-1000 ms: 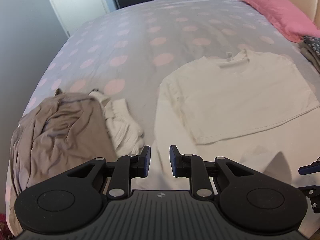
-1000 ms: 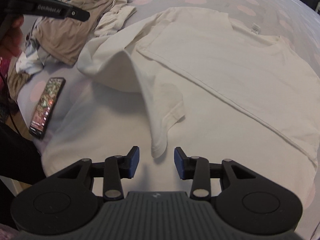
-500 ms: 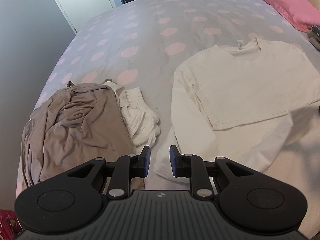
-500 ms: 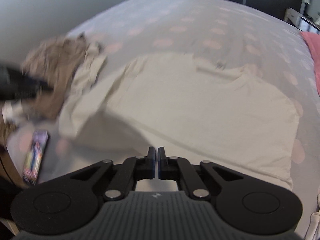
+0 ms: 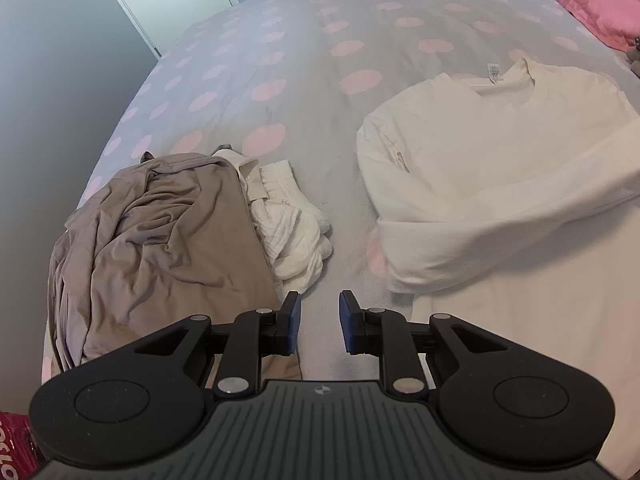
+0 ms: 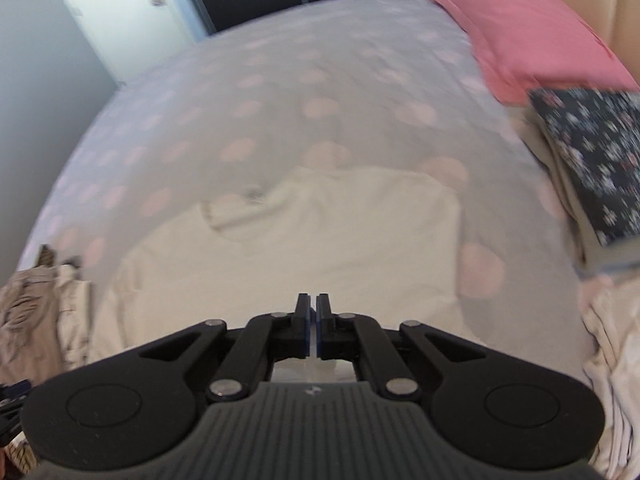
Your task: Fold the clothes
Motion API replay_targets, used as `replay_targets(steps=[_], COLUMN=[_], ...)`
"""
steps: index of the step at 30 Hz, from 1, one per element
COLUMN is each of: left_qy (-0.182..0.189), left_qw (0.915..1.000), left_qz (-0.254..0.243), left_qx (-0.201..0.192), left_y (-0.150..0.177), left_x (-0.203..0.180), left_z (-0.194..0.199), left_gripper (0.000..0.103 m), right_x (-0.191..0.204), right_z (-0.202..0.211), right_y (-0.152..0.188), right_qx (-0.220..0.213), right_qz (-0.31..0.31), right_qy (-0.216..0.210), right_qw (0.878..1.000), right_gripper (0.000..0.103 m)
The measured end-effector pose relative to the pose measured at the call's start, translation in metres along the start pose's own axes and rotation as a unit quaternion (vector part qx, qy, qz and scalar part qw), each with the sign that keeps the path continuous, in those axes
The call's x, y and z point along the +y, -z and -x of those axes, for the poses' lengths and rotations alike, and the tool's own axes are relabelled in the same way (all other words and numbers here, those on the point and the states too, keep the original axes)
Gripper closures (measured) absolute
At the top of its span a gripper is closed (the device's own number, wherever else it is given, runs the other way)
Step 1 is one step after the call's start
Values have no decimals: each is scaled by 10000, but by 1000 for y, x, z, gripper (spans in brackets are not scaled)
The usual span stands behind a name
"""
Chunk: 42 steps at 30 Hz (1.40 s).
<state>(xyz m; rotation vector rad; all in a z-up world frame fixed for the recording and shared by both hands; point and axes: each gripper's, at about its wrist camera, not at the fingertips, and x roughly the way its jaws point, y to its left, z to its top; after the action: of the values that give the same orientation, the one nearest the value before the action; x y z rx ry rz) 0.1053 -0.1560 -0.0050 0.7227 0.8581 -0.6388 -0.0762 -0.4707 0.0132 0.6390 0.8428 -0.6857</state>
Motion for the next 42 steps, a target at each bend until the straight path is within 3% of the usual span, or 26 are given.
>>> replay_targets(steps=[6,9,13,19,24,26,35,42], left_qy=[-32,-14,70,477,798,878,1159,1136], left_qw=[10000,9999,9998,9983,9954,9946,9894,9870], left_qz=[45,103,164,269,532,561,547,356], left_qx=[18,13,-47,-207,-81,-24,677,1078], left_y=[-2,-5,-16,-53,-86,-96,-120,-120], left_x=[0,0,-3,-13,-22,-29,-65,-92], left_z=[-2,-4,-10,-14,-35,-47,-102,-130], left_gripper=[84,84,84,84,84,81,80,75], right_x=[-22,-27,-36,-43,-42,-48,-80,-95], right_z=[-23,-26,-16,-7,-22,-27,-53,-54], right_y=[8,14,15,18,20,21,25,24], right_qx=[283,440,286,366,555,630,1015,1076], right_qz=[-38,24,-67,-59,119,93,-170,-366], right_qy=[758,876,1152,836,792,826,984,583], right_qw=[9967,9952,9929,9958,9952,9945,9898,9918], right_gripper=[101,101,103,103,98,86,81,73])
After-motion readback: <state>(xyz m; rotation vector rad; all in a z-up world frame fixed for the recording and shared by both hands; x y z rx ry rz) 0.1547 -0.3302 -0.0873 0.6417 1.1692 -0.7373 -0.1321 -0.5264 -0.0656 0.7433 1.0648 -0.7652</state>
